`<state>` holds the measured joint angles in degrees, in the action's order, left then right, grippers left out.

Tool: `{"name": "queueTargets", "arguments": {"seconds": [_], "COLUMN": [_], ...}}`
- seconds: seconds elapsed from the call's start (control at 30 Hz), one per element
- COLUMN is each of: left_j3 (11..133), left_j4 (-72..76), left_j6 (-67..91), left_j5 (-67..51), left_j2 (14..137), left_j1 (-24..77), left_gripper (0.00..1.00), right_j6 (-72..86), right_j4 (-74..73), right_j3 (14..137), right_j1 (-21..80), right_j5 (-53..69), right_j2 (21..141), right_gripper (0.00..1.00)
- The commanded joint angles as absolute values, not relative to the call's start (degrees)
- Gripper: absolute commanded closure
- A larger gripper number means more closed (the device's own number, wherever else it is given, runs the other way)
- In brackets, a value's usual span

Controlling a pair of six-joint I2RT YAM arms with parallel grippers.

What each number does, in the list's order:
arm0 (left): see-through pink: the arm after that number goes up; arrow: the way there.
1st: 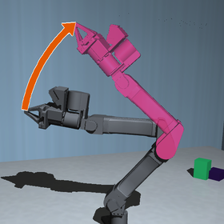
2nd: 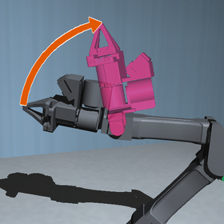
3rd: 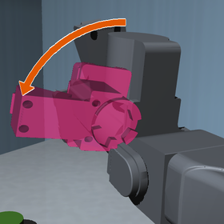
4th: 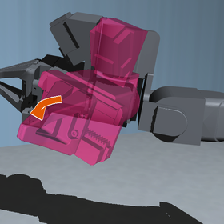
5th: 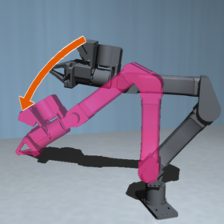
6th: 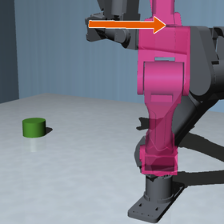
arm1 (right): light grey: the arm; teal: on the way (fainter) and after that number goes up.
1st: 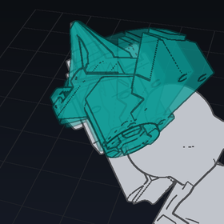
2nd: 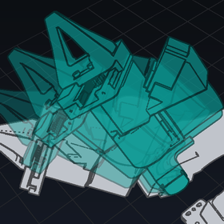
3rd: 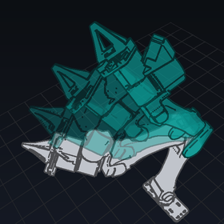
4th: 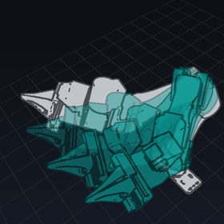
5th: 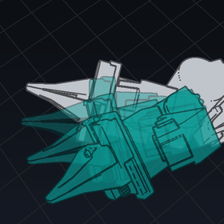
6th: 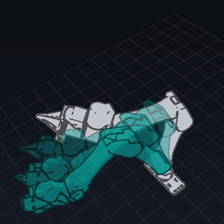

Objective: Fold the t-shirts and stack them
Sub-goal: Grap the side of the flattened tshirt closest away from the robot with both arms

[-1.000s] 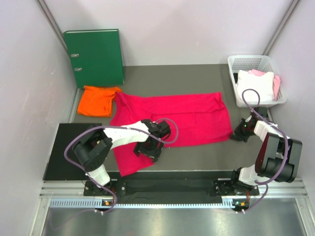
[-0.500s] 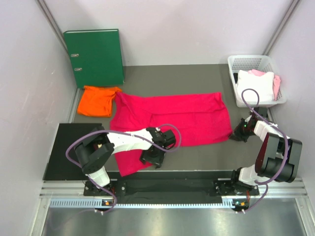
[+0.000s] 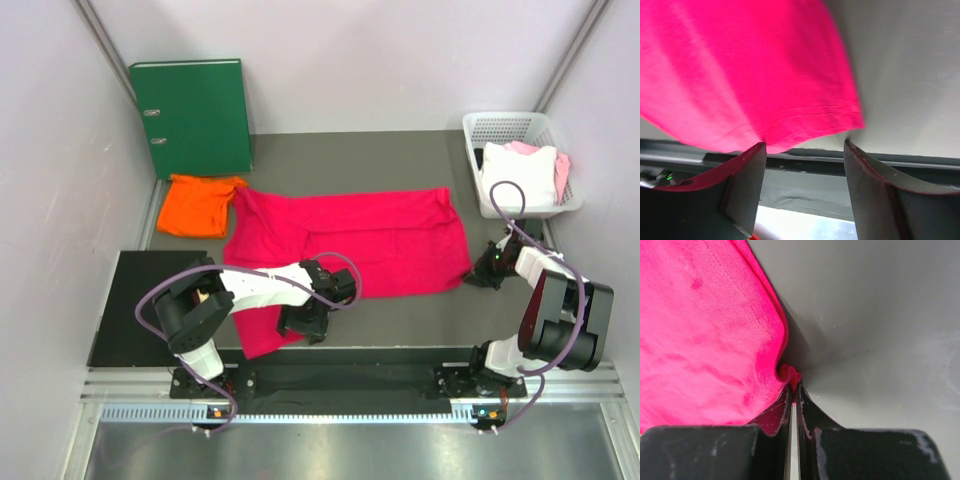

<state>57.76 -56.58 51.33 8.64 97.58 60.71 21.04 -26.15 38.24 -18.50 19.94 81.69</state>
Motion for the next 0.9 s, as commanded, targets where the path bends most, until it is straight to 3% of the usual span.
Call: {"name": "queueTargets", "arguments": {"seconds": [0.0, 0.23, 0.5, 0.63, 0.67, 0.7, 0.87], "left_j3": [55.73, 55.46, 52.83, 52.73, 53.08, 53.35, 54.31], "left_j4": [-61.52, -62.32, -58.46, -57.31, -57.22, -57.39, -61.16], "left_j6": [53.7, 54.58, 53.79, 53.0, 52.91, 52.82, 53.79], "left_j5": [17.84, 19.69, 19.34, 19.6, 19.69, 19.69, 20.12], "left_j2": [100.81, 101.34, 102.39, 102.13, 102.13, 102.13, 99.06], "left_j1": [60.64, 59.5, 56.25, 54.94, 54.84, 54.84, 54.84], "left_gripper": [0.29, 0.28, 0.35, 0.61, 0.9, 1.0, 1.0], "right_j6": [20.48, 20.57, 20.48, 20.22, 20.3, 20.22, 19.95], "right_j4": [-24.87, -24.7, -24.96, -25.22, -25.22, -25.22, -25.84], "right_j3": [38.23, 38.32, 38.5, 38.5, 38.5, 38.5, 39.2], "right_j1": [-18.28, -18.11, -18.19, -18.19, -18.19, -18.19, -18.19], "right_j5": [21.09, 21.18, 21.09, 21.09, 21.18, 21.09, 21.18], "right_j2": [80.68, 81.03, 80.95, 80.77, 80.77, 80.68, 80.25], "right_gripper": [1.0, 0.99, 0.99, 0.99, 0.99, 0.99, 0.99]}}
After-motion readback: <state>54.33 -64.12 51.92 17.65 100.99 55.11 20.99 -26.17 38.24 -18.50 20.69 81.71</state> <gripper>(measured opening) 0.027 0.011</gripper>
